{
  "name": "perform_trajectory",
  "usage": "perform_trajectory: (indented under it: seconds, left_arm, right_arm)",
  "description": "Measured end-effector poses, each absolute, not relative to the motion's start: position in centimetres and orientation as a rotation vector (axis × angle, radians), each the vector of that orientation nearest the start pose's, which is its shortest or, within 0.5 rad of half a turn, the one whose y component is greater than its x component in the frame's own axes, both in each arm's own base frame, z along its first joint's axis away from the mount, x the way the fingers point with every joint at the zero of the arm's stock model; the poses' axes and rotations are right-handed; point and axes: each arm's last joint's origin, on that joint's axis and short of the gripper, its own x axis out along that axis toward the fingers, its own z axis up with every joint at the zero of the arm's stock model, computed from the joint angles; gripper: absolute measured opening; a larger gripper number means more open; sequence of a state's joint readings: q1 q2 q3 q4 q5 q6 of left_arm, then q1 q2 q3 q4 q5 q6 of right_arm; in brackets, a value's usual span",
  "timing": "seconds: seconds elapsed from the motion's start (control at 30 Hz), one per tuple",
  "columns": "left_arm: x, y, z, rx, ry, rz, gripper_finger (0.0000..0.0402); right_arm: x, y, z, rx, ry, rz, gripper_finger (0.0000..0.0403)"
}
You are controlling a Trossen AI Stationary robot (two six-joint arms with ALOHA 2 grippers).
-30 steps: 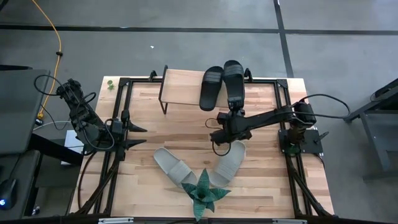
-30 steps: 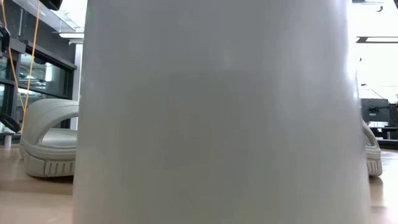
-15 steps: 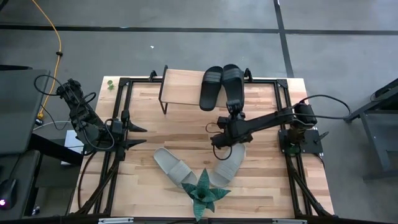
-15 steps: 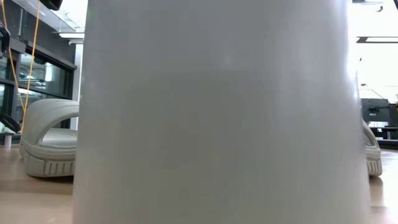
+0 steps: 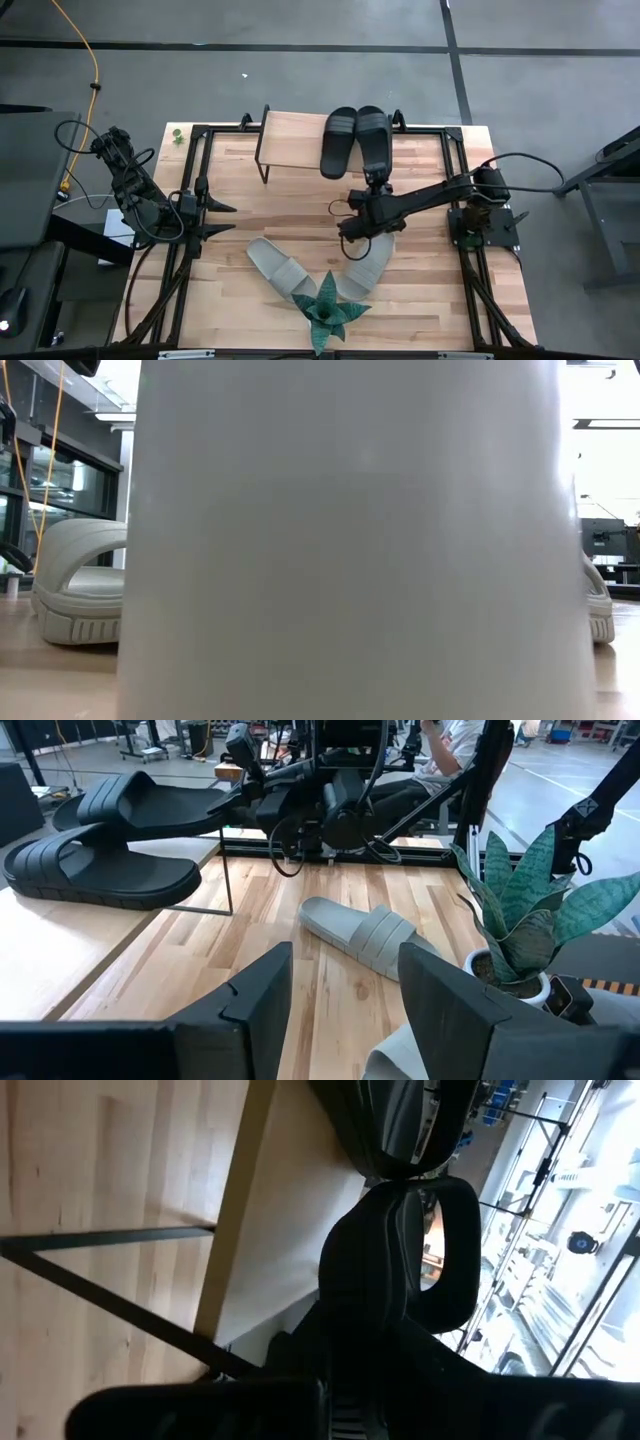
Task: Pick and place slides into the shelf
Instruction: Put the black slipper on the shelf
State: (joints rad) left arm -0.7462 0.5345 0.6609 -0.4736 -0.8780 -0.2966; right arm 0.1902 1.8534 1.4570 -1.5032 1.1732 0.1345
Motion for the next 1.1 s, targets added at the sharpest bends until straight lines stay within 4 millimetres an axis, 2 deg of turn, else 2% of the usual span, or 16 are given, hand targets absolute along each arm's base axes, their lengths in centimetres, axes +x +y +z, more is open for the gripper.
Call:
perform_trajectory:
  seconds: [0.3,0.77,1.1]
  left_arm:
    - [9.55,-5.79,29.90,-0.042,0.217,0.164,0.0170]
    - [9.54,-5.79,29.91,-0.043,0.216,0.164,0.0170]
    - [9.54,-5.77,29.92,-0.043,0.214,0.169,0.0170]
  right_arm:
    - [32.12,3.50,24.11,-1.080,1.416,-0.751,0.0030]
    - [32.07,3.60,23.92,-1.023,1.459,-0.696,0.0036]
    - [32.73,3.70,23.75,-0.953,1.387,-0.724,0.0037]
